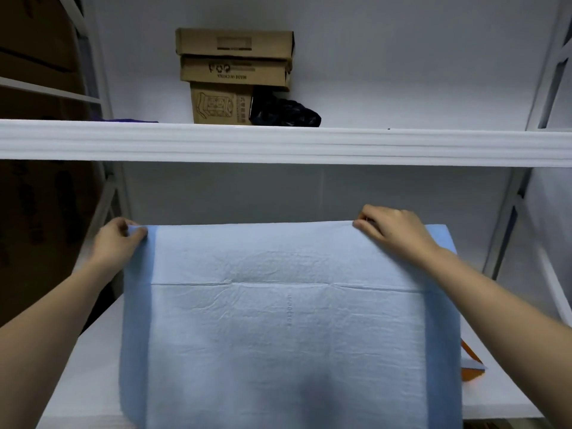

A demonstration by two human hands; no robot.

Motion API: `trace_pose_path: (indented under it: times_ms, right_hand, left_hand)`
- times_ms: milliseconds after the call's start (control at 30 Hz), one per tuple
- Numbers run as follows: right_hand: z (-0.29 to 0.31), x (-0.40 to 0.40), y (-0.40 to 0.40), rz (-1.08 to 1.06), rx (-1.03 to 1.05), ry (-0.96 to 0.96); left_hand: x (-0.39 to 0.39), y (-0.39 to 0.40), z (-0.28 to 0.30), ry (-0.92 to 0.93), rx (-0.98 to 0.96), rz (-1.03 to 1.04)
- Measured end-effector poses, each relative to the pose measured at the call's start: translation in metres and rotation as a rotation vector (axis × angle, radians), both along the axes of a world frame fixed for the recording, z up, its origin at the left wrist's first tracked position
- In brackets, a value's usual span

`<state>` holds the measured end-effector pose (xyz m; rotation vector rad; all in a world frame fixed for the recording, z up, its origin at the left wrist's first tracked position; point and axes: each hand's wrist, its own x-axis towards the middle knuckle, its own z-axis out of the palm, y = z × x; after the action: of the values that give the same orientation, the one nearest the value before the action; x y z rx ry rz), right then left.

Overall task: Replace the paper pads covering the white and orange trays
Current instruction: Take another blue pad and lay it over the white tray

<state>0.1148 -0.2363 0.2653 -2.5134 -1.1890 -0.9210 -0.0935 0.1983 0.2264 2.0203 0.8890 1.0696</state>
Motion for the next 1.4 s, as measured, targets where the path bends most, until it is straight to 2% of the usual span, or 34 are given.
trace_pose_path:
  times_ms: [100,167,200,267,333,433,567,733,967,1067,1267,1400]
  right_hand:
    - [-0.009,0.002,0.008,-0.006,0.004,-0.074]
    - [-0.013,0.004,0.014,0.007,0.019,-0.115]
    - [-0.015,0.004,0.018,0.022,0.021,-0.13]
    - [-0.018,0.004,0.024,0.067,0.02,-0.198]
    - [-0.02,0.0,0.031,0.112,0.007,-0.309]
    - [-0.021,-0.007,0.038,0.155,-0.041,-0.422]
    - [-0.019,-0.009,0.033,0.165,-0.023,-0.485]
    - [-0.016,-0.006,0.02,0.175,-0.033,-0.508]
    - [-0.009,-0.001,0.01,0.157,-0.019,-0.522]
    - [-0.002,0.001,0.003,0.134,0.03,-0.528]
    - [0.0,0.011,-0.015,0.074,0.106,-0.459]
    - [-0.003,0.015,-0.017,0.039,0.129,-0.36]
  left_hand:
    - [0.007,-0.013,-0.007,0.141,0.062,0.146]
    - [0.02,-0.033,-0.01,0.276,0.242,0.245]
    - [0.029,-0.048,-0.012,0.299,0.383,0.203]
    - [0.054,-0.091,-0.014,0.264,0.672,-0.066]
    - [0.078,-0.144,-0.01,0.188,0.814,-0.324]
    - [0.104,-0.216,0.001,0.166,0.828,-0.556]
    - [0.123,-0.248,-0.006,0.254,0.755,-0.676]
    - [0.115,-0.239,-0.016,0.125,0.685,-0.583]
    - [0.109,-0.22,-0.025,0.147,0.889,-0.537]
    - [0.099,-0.203,-0.043,0.142,0.854,-0.513]
    - [0.071,-0.145,-0.084,0.07,0.877,-0.331]
    - [0.06,-0.135,-0.087,0.093,0.902,-0.315]
